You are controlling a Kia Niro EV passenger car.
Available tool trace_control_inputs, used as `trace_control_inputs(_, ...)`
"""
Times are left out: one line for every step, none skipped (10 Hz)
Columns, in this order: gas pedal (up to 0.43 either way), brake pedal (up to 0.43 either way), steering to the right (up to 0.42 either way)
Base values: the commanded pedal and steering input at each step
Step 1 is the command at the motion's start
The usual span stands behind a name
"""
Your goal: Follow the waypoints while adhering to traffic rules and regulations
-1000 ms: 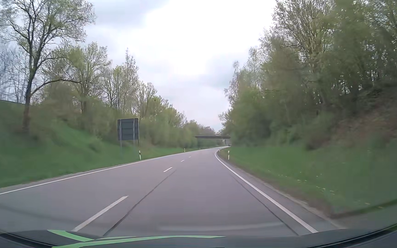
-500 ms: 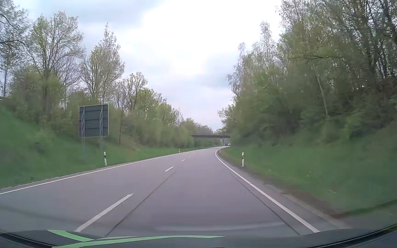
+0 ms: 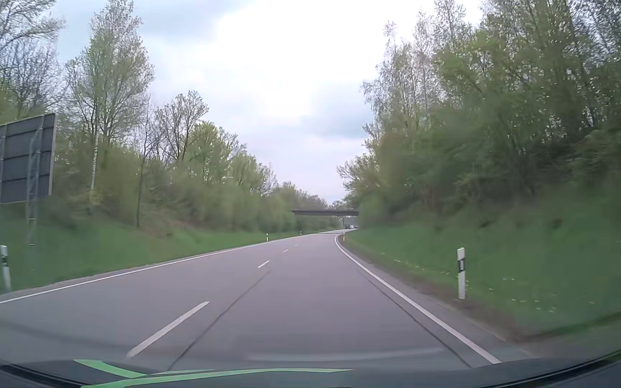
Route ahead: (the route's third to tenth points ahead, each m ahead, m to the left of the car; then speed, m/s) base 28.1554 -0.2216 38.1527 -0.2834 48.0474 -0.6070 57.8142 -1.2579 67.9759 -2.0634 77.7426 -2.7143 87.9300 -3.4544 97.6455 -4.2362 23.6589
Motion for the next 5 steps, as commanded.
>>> trace_control_inputs(0.228,0.000,0.008)
trace_control_inputs(0.228,0.000,0.007)
trace_control_inputs(0.228,0.000,0.007)
trace_control_inputs(0.228,0.000,0.006)
trace_control_inputs(0.228,0.000,0.006)
